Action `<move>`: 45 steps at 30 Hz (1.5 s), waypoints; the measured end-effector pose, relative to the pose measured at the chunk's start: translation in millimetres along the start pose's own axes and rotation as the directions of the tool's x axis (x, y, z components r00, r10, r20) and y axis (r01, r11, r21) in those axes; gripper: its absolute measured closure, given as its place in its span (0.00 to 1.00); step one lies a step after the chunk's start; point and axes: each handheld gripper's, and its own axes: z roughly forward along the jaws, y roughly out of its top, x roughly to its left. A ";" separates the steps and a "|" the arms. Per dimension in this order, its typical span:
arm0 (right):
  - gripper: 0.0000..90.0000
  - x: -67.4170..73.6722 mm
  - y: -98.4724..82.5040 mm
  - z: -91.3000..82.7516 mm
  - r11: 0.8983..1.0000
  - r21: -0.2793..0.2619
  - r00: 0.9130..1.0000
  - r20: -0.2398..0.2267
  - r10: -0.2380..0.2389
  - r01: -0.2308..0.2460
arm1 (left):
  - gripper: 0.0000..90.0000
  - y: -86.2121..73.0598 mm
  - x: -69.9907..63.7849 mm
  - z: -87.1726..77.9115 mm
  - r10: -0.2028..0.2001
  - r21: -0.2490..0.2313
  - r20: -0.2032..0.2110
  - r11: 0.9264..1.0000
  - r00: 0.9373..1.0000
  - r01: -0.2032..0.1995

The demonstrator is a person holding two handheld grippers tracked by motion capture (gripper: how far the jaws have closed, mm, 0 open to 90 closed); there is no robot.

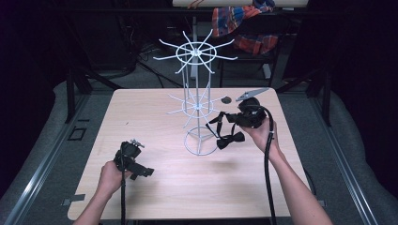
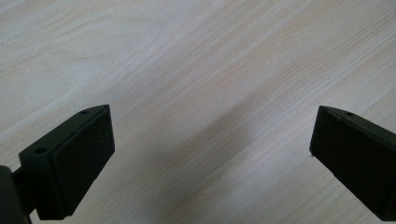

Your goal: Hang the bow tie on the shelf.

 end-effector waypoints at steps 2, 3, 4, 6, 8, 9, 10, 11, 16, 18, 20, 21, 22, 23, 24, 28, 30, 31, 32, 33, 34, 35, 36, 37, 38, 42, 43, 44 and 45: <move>0.98 -0.4 -0.6 0.8 1.000 0.007 1.000 0.006 -0.010 0.010 | 0.00 0.0 0.0 0.1 0.000 0.000 0.000 1.000 1.000 0.000; 0.98 -0.1 -1.1 1.4 1.000 0.010 1.000 0.003 -0.006 0.006 | 0.00 -0.1 0.0 0.1 0.000 0.000 0.001 1.000 1.000 0.000; 0.98 -0.1 -1.3 1.7 1.000 0.015 1.000 0.003 -0.008 0.008 | 0.00 -0.1 0.0 0.0 0.000 0.000 0.000 1.000 1.000 0.000; 0.98 -0.2 -2.2 2.3 1.000 0.019 1.000 0.004 -0.009 0.009 | 0.00 0.0 0.0 0.0 0.000 0.000 0.000 1.000 1.000 0.000; 0.98 -0.1 -3.1 3.1 1.000 0.019 1.000 0.004 -0.005 0.005 | 0.00 0.1 -0.1 0.1 0.000 0.001 0.000 1.000 1.000 0.000; 0.98 -0.3 -3.5 3.5 1.000 0.025 1.000 0.004 -0.008 0.008 | 0.00 0.1 -0.1 0.1 0.000 0.001 0.001 1.000 1.000 0.000; 0.98 -0.3 -4.3 4.3 1.000 0.022 1.000 0.003 -0.008 0.008 | 0.00 0.1 -0.1 0.1 0.000 0.001 0.001 1.000 1.000 0.000; 0.98 -0.6 -5.0 4.6 1.000 0.028 1.000 0.004 -0.010 0.010 | 0.00 0.1 -0.1 0.1 0.000 0.001 0.001 1.000 1.000 0.000; 0.98 -0.8 -7.3 4.9 1.000 0.027 1.000 0.008 -0.012 0.012 | 0.00 0.7 -0.4 0.5 0.001 0.002 0.003 1.000 1.000 -0.001; 0.98 -0.9 -7.7 4.6 1.000 0.021 1.000 0.005 -0.009 0.009 | 0.00 1.2 -1.1 0.9 -0.001 0.000 0.003 1.000 1.000 0.001; 0.97 -1.1 -8.0 3.9 1.000 0.028 1.000 0.003 -0.011 0.011 | 0.00 1.9 -1.4 1.3 0.005 0.002 0.002 1.000 1.000 -0.005; 0.97 -1.1 -8.0 3.9 1.000 0.028 1.000 0.003 -0.011 0.011 | 0.00 1.9 -1.4 1.3 0.005 0.002 0.002 1.000 1.000 -0.005; 0.95 -1.0 -8.3 4.0 1.000 0.028 1.000 0.003 -0.009 0.009 | 0.00 2.3 -1.5 1.5 0.007 0.005 0.005 1.000 1.000 -0.007; 0.94 -1.2 -8.5 4.0 0.999 0.030 1.000 0.001 -0.010 0.010 | 0.00 2.6 -1.8 1.7 0.007 0.006 0.005 1.000 1.000 -0.007; 0.91 -1.5 -9.0 4.5 1.000 0.028 1.000 -0.001 -0.006 0.006 | 0.00 2.8 -2.0 1.8 0.010 0.004 0.005 1.000 1.000 -0.010; 0.87 -1.5 -9.5 4.1 1.000 0.028 1.000 -0.003 -0.005 0.005 | 0.00 3.2 -2.7 2.1 0.008 0.005 0.006 1.000 1.000 -0.008; 0.86 -1.8 -9.7 3.7 1.000 0.026 1.000 -0.003 -0.007 0.007 | 0.00 3.2 -2.6 2.1 0.011 0.006 0.005 1.000 1.000 -0.011; 0.83 -2.5 -9.9 2.8 0.999 0.032 1.000 -0.008 -0.005 0.006 | 0.00 2.9 -2.4 2.0 0.012 0.006 0.006 1.000 1.000 -0.012; 0.80 -2.6 -9.9 2.3 0.999 0.035 1.000 -0.010 -0.003 0.004 | 0.00 2.7 -2.2 1.9 0.011 0.006 0.005 1.000 1.000 -0.011; 0.80 -2.6 -9.9 2.3 0.999 0.035 1.000 -0.010 -0.003 0.004 | 0.00 2.7 -2.2 1.9 0.011 0.006 0.005 1.000 1.000 -0.011; 0.76 -2.5 -9.8 0.7 0.999 0.039 1.000 -0.008 0.003 -0.003 | 0.00 2.6 -2.1 1.7 0.011 0.007 0.005 1.000 1.000 -0.012; 0.73 -2.3 -9.8 -0.2 0.999 0.038 1.000 -0.007 0.005 -0.004 | 0.00 2.3 -2.0 1.5 0.009 0.004 0.007 1.000 1.000 -0.009; 0.69 -2.3 -9.7 -1.4 0.999 0.038 1.000 -0.006 0.002 -0.002 | 0.00 2.3 -2.1 1.5 0.009 0.004 0.007 1.000 1.000 -0.010; 0.69 -2.3 -9.7 -1.4 0.999 0.038 1.000 -0.006 0.002 -0.002 | 0.00 2.3 -2.1 1.5 0.009 0.004 0.007 1.000 1.000 -0.010; 0.62 -1.8 -9.7 -4.4 0.999 0.035 1.000 -0.009 0.002 -0.002 | 0.00 2.5 -2.4 1.6 0.010 0.005 0.007 1.000 1.000 -0.010; 0.49 0.2 -9.1 -11.6 0.999 0.042 1.000 -0.005 0.006 -0.005 | 0.00 2.7 -2.9 1.6 0.014 0.004 0.007 1.000 1.000 -0.014; 0.46 0.9 -9.1 -13.4 0.999 0.043 1.000 -0.007 0.003 -0.003 | 0.00 2.8 -2.8 1.6 0.013 0.004 0.007 1.000 1.000 -0.013; 0.43 1.9 -9.1 -15.1 0.999 0.044 1.000 -0.008 0.001 -0.001 | 0.00 2.8 -2.8 1.6 0.013 0.004 0.007 1.000 1.000 -0.013; 0.43 1.9 -9.1 -15.1 0.999 0.044 1.000 -0.008 0.001 -0.001 | 0.00 2.8 -2.8 1.6 0.013 0.004 0.007 1.000 1.000 -0.013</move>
